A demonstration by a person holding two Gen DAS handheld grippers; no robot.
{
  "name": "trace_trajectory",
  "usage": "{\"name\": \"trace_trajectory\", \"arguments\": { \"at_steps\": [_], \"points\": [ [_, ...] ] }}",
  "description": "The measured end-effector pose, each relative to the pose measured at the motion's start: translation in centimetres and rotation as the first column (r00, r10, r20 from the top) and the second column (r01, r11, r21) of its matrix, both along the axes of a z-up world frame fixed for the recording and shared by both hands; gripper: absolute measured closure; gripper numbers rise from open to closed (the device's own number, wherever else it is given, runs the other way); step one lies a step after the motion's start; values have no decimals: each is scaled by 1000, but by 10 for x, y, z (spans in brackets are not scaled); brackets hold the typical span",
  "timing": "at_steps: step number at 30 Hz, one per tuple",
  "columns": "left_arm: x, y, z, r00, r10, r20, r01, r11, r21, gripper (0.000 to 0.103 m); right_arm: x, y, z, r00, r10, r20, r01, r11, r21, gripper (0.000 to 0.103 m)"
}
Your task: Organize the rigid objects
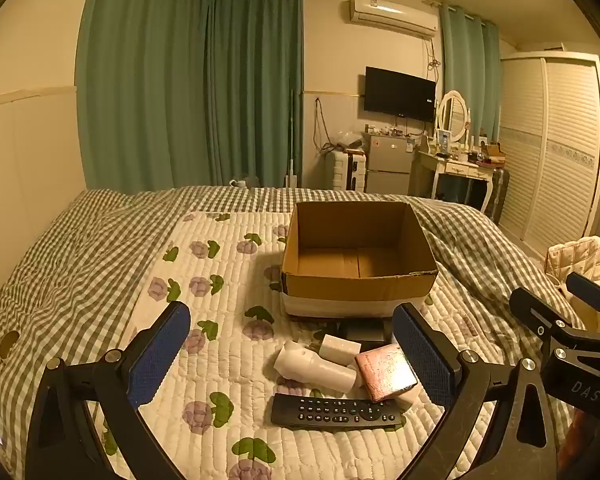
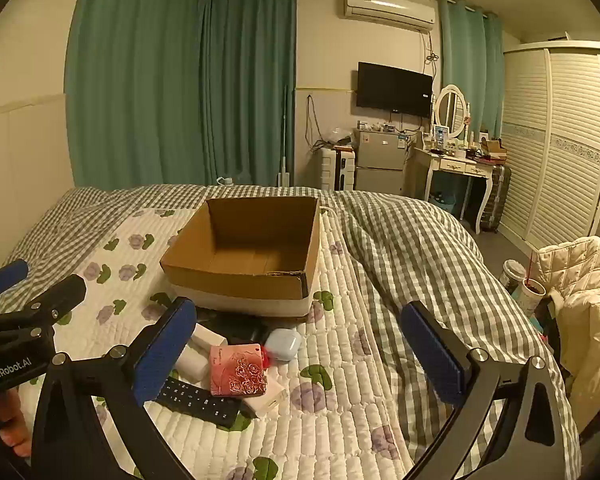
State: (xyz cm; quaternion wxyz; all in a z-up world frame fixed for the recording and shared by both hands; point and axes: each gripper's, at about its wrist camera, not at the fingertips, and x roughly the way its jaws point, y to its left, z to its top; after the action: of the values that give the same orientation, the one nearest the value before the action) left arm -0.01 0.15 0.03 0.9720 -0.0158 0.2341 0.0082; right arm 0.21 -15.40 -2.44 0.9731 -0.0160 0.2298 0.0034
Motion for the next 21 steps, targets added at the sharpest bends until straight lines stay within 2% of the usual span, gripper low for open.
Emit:
{"name": "trace_trajectory", "arguments": {
  "at_steps": [3,4,21],
  "points": [
    [0,5,1,1000,6,-2,-6,1000,-10,0,0,-1,1,1000,-1,2,1,1000,4,0],
    [2,-5,1,1000,-10,-3,10,1000,22,0,0,-1,1,1000,-1,1,1,1000,6,0],
    [0,-2,-4,1000,-7,3,7,1000,21,0,2,-4,0,1000,-12,-3,12,1000,11,0]
  ]
}}
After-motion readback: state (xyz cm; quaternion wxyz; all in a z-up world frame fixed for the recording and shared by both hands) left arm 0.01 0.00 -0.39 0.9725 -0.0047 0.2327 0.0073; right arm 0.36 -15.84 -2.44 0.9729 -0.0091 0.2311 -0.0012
